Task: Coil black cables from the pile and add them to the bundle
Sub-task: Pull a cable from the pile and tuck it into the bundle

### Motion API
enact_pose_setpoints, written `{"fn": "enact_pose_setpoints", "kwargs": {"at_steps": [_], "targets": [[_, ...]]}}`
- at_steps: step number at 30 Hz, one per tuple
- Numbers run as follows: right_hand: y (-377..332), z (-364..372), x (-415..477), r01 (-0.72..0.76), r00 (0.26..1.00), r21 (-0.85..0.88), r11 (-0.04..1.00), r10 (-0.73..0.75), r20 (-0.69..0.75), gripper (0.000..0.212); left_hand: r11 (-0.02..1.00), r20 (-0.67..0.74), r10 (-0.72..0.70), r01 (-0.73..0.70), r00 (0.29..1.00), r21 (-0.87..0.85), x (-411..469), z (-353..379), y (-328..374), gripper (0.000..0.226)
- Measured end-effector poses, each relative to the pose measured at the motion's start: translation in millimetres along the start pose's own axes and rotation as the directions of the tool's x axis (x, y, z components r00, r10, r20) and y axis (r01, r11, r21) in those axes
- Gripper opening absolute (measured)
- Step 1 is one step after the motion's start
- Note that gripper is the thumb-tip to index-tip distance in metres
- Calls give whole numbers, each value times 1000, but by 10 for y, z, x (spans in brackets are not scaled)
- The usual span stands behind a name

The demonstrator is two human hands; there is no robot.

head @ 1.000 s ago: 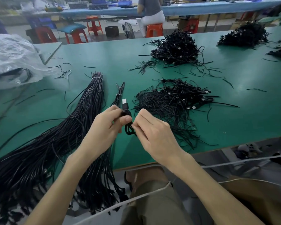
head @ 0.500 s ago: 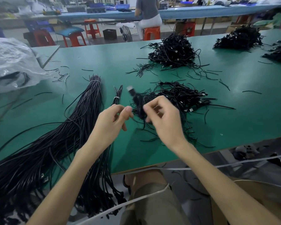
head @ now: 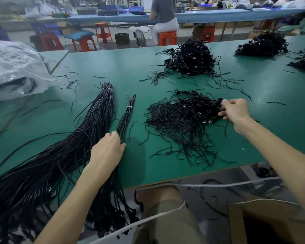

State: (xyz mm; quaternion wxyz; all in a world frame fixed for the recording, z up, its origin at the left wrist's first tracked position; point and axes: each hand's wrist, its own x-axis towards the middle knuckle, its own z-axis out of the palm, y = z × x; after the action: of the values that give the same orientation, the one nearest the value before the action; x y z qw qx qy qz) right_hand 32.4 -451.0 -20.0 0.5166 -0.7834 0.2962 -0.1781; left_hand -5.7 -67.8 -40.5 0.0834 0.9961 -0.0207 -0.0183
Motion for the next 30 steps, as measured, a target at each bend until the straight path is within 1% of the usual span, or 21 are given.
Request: {"fn": "enact_pose_setpoints", "kwargs": {"at_steps": [1, 3, 5, 6, 8, 10, 12, 13, 15, 16, 17, 18, 19, 20, 22, 24, 25, 26, 27, 28, 30], "targets": [[38, 7, 4, -15, 1000, 5, 1000, 15, -1, 30, 999, -8, -4, 5, 1000, 36, 0, 4, -2, 26], [93, 48, -55, -23, 999, -4, 1000, 23, 22, 30, 996, -28, -5, 8, 1000, 93, -1, 14, 4, 26], [112, 114, -159, 6, 1000, -27, 1000, -5, 21, 34, 997, -58, -1, 5, 998, 72, 1, 16, 20, 28], [107, 148, -220, 44, 999, -60, 997, -44, 0, 37, 999, -84, 0, 3, 996, 34, 0, 5, 25, 27], [68, 233, -369, 176, 983, -141, 974, -182, -34, 42, 998, -147, 5, -14, 989, -61, -23, -51, 41, 24], [-17, 342, -565, 333, 941, -198, 922, -337, 14, 47, 987, -200, 29, -60, 979, -151, -59, -127, 72, 21], [-125, 459, -795, 487, 873, -201, 850, -465, 149, 51, 960, -263, 83, -148, 961, -237, -97, -209, 121, 18], [-177, 522, -915, 561, 821, -175, 809, -518, 238, 54, 938, -288, 117, -201, 951, -282, -110, -250, 154, 17], [-268, 666, -1170, 670, 688, -74, 739, -581, 435, 61, 908, -314, 229, -318, 921, -273, -114, -315, 233, 15], [-299, 752, -1292, 693, 619, -14, 721, -584, 524, 64, 891, -308, 287, -371, 907, -262, -111, -328, 277, 14], [-323, 843, -1404, 696, 560, 41, 717, -577, 595, 65, 861, -298, 329, -415, 896, -296, -102, -324, 316, 13], [-343, 934, -1499, 685, 518, 84, 724, -564, 643, 60, 816, -286, 354, -444, 890, -371, -95, -312, 349, 12], [-359, 1013, -1573, 663, 501, 112, 740, -550, 668, 52, 770, -276, 358, -449, 892, -454, -87, -283, 367, 12], [-366, 1073, -1623, 632, 504, 132, 763, -535, 678, 45, 731, -268, 346, -437, 899, -524, -81, -248, 367, 13], [-359, 1133, -1667, 605, 540, 101, 790, -500, 678, 39, 649, -246, 311, -394, 918, -650, -61, -165, 301, 13], [-323, 1153, -1654, 639, 566, 32, 769, -498, 657, 33, 574, -189, 301, -335, 935, -747, -35, -66, 173, 13], [-293, 1153, -1645, 639, 580, 21, 769, -499, 644, 27, 587, -151, 304, -309, 941, -748, -26, -8, 103, 13], [-270, 1149, -1637, 618, 595, 36, 785, -498, 631, 22, 643, -125, 314, -307, 941, -702, -21, 53, 36, 13], [-262, 1142, -1642, 589, 606, 67, 806, -495, 623, 20, 714, -118, 326, -327, 938, -619, -13, 119, -31, 11], [-266, 1132, -1652, 565, 611, 101, 819, -497, 617, 22, 768, -134, 338, -355, 932, -533, -2, 185, -90, 9], [-289, 1114, -1690, 542, 607, 168, 823, -522, 599, 27, 824, -193, 334, -385, 923, -415, 49, 253, -166, 9]]}}
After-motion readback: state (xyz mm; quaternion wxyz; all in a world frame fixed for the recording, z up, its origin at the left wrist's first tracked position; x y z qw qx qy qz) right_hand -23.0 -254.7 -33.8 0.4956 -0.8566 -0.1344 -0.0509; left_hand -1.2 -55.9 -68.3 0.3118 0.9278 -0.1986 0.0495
